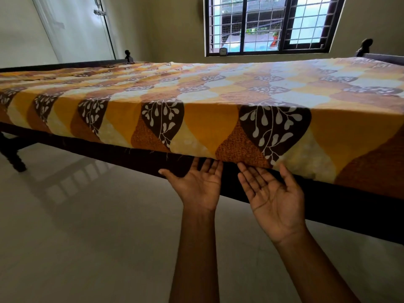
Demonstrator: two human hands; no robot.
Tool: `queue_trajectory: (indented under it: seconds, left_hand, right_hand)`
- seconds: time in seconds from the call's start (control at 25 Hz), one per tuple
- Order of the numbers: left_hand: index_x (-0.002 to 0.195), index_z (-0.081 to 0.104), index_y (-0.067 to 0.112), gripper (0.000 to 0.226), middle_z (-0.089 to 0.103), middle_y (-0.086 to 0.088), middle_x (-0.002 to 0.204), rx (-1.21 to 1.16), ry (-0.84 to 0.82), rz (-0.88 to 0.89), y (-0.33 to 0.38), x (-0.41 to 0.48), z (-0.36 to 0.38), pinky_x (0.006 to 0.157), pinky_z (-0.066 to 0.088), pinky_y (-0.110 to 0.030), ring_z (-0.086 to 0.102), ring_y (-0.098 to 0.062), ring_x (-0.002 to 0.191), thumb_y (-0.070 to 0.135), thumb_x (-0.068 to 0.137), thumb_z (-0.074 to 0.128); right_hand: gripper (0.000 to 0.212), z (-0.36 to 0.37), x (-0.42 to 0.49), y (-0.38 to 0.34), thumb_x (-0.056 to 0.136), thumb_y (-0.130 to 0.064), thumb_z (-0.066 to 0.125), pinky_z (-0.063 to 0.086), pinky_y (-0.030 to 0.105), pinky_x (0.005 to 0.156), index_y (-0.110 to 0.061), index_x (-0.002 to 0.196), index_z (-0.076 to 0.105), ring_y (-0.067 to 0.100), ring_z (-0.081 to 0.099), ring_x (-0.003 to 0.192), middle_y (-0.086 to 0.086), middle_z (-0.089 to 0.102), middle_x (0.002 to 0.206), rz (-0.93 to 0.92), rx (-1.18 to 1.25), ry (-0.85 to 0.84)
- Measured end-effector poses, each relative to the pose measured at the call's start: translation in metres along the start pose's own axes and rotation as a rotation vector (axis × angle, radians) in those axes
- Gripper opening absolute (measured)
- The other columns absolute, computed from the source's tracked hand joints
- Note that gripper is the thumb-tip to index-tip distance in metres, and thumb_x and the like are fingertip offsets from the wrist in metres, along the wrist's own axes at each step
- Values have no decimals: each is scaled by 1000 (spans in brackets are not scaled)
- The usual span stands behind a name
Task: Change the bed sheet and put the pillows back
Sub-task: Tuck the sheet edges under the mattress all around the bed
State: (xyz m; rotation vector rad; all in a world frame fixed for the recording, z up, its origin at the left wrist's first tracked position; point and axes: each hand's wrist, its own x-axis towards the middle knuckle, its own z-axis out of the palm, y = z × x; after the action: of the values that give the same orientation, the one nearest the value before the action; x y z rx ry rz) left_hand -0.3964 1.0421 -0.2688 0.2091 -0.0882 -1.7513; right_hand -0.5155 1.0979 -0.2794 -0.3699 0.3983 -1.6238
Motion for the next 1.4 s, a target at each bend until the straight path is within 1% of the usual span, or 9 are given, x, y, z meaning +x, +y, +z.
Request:
queue_trajectory:
  seconds: [0.12,0.24,0.32,0.4,0.6,0.8,1.04,1.2,1.4]
  left_hand:
    - [140,34,11,86,39,-23,140,79,-47,8,-6,7,6,107,33,-48,40,-38,127,75,82,27]
    - [134,43,8,54,56,-19,125,454,128,106,19,1,-7,93,47,-40,57,-31,111,45,95,36]
    - [124,51,8,42,63,-13,116,503,298,290,48,-3,-18,83,49,-35,62,-26,104,36,97,35]
    - [120,50,12,36,59,-9,122,357,321,428,77,3,-23,85,47,-34,57,-25,113,35,98,34]
    - [142,29,8,70,42,-16,139,67,143,374,97,33,-21,104,36,-43,42,-29,128,57,93,29]
    - [145,19,4,99,28,-20,149,-61,-37,243,101,40,-29,100,33,-54,31,-37,135,79,80,20]
    - [146,23,14,101,32,-19,147,223,-113,70,80,37,-14,84,43,-59,35,-41,131,84,74,11]
    - [131,44,4,72,49,-23,134,529,59,-34,69,19,-14,82,50,-43,57,-34,109,62,91,27]
    - [108,60,12,36,63,-10,121,615,425,275,66,-11,-53,84,48,-33,63,-21,97,32,98,32]
  right_hand:
    - [117,0,-1,2,29,-42,91,50,39,91,-1,129,46,25,62,111,19,57,128,0,6,10]
    - [112,-2,-2,3,32,-40,91,49,40,92,-2,128,47,26,62,111,19,58,127,-16,53,29]
    - [87,-1,-3,8,53,-36,83,50,38,91,-4,127,49,24,62,111,16,59,126,-27,61,55]
    - [51,4,-3,23,83,-29,56,51,33,89,-8,130,50,21,61,113,11,59,128,-13,0,133]
    - [40,28,9,64,98,-21,35,51,28,86,-12,137,43,16,57,115,7,55,132,-10,-28,153]
    - [38,32,15,69,99,-20,34,50,28,90,-9,134,44,18,57,116,8,58,128,-77,-30,126]
    - [37,35,17,62,99,-23,34,50,27,89,-7,130,47,16,59,113,6,63,115,-37,-61,87]
    - [34,29,18,54,99,-23,34,51,27,91,-9,126,50,17,59,113,6,64,115,0,-50,63]
    - [25,18,8,67,98,-19,40,49,25,77,-21,116,58,10,64,97,-1,65,109,141,-340,155]
